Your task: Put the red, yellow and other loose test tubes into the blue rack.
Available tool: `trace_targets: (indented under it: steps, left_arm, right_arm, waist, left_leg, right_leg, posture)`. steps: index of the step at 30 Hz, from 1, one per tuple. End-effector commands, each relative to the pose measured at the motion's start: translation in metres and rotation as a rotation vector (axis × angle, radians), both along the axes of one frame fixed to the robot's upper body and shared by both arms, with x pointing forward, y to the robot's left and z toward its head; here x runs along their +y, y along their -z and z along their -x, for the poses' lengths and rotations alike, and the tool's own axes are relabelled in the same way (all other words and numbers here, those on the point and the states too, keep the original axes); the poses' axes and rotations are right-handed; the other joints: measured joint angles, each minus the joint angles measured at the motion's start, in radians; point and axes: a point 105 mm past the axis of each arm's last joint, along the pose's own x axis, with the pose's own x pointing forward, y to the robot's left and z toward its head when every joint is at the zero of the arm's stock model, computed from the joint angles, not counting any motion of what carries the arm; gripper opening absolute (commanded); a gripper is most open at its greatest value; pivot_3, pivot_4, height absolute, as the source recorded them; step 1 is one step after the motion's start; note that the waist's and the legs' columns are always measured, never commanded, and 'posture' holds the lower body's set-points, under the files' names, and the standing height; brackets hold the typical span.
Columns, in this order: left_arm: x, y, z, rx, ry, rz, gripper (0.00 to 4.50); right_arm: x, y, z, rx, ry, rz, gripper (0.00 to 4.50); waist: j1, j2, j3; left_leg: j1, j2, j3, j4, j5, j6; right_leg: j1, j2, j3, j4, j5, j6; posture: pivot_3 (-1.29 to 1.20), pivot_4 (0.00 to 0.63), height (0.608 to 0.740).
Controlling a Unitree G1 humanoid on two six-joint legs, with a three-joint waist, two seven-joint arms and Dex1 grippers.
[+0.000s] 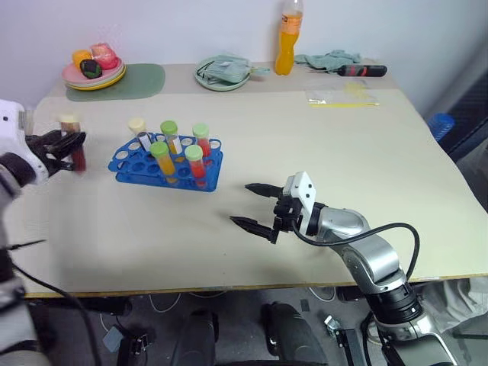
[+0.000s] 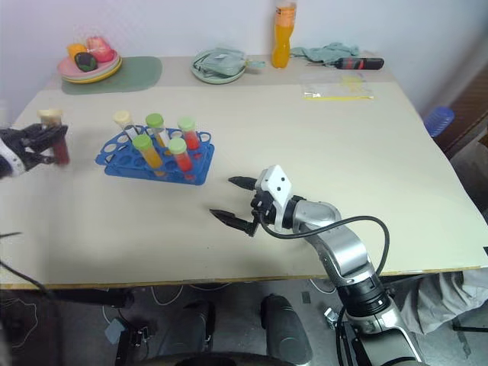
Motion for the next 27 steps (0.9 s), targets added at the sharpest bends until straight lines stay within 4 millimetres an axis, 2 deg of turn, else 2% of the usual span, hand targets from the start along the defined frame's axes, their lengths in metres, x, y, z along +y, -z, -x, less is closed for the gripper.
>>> trace_targets:
  steps: [1,3,6,13,27]
  left_arm:
    - [-0.042,-0.032,0.018,-0.321,-0.081,-0.175,1.18]
    - [-0.07,-0.015,0.016,-0.376,-0.07,-0.149,1.18]
    - [-0.081,0.004,0.009,-0.408,-0.12,-0.116,1.18]
    - [-0.068,0.021,-0.008,-0.431,-0.239,-0.104,1.18]
    - [-0.067,0.045,-0.044,-0.338,-0.168,-0.076,1.18]
  right_arm:
    - [0.006,-0.012,0.0,-0.041,-0.039,-0.019,4.5]
    - [0.009,-0.013,-0.001,-0.047,-0.058,-0.011,4.5]
    - [0.01,-0.014,-0.002,-0.054,-0.072,-0.002,4.5]
    - [0.007,-0.014,-0.001,-0.059,-0.054,0.0,4.5]
    - [0.007,-0.014,0.001,-0.046,-0.02,-0.022,4.5]
  waist:
    - [0.001,-0.001,0.0]
    - [0.012,-0.001,0.0]
    - [0.016,-0.001,-0.001]
    - [0.015,-0.001,-0.001]
    - [0.014,-0.001,-0.001]
  left_leg:
    - [0.0,0.0,0.0,0.0,0.0,0.0]
    - [0.001,-0.001,0.001,0.0,0.0,0.0]
    - [0.002,-0.001,0.001,0.0,0.0,0.0]
    - [0.002,0.0,0.001,0.0,0.0,0.0]
    - [0.002,-0.001,0.0,0.0,0.0,0.0]
  right_leg:
    - [0.0,0.0,0.0,0.0,0.0,0.0]
    - [0.0,0.0,0.001,0.0,0.001,0.0]
    - [0.001,0.001,0.001,0.0,0.001,-0.001]
    - [0.001,0.003,0.001,0.0,0.001,-0.001]
    - [0.001,0.003,0.001,0.0,0.001,-0.001]
  posture:
    - [0.0,0.15,0.74]
    - [0.0,0.15,0.74]
    - [0.0,0.15,0.74]
    - [0.0,0.15,0.74]
    - [0.0,0.15,0.74]
